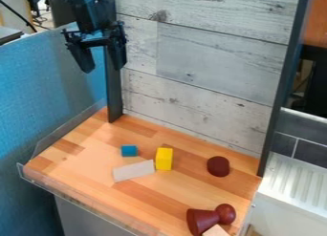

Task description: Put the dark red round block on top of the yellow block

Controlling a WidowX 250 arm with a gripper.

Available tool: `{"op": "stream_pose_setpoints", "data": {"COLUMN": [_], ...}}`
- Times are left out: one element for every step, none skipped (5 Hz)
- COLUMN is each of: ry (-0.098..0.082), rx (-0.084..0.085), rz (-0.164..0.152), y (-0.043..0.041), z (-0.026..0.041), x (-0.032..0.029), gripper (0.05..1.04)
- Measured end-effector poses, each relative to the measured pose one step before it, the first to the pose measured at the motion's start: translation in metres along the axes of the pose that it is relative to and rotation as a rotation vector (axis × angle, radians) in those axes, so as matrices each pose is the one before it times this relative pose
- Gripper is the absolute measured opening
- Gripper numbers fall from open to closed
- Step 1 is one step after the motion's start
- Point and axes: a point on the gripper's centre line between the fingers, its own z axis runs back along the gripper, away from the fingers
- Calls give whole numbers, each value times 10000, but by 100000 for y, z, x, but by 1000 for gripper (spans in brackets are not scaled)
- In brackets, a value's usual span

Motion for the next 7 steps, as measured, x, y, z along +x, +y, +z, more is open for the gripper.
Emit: {"op": "stream_pose_setpoints", "data": {"ry": [386,139,-68,-67,-220,62,234], "rx": [-122,137,391,391,437,338,-27], "rz": [85,-268,-479,-545,-731,-868,-727], "y": [294,-6,-653,-927,-2003,-2384,-2588], "z": [-1688,-1800,-1362,-1474,-1221,-2093,-2936], "x": [-279,-510,281,240,923,1260,873], "gripper": [1000,1000,1000,1000,1000,1000,1000]}}
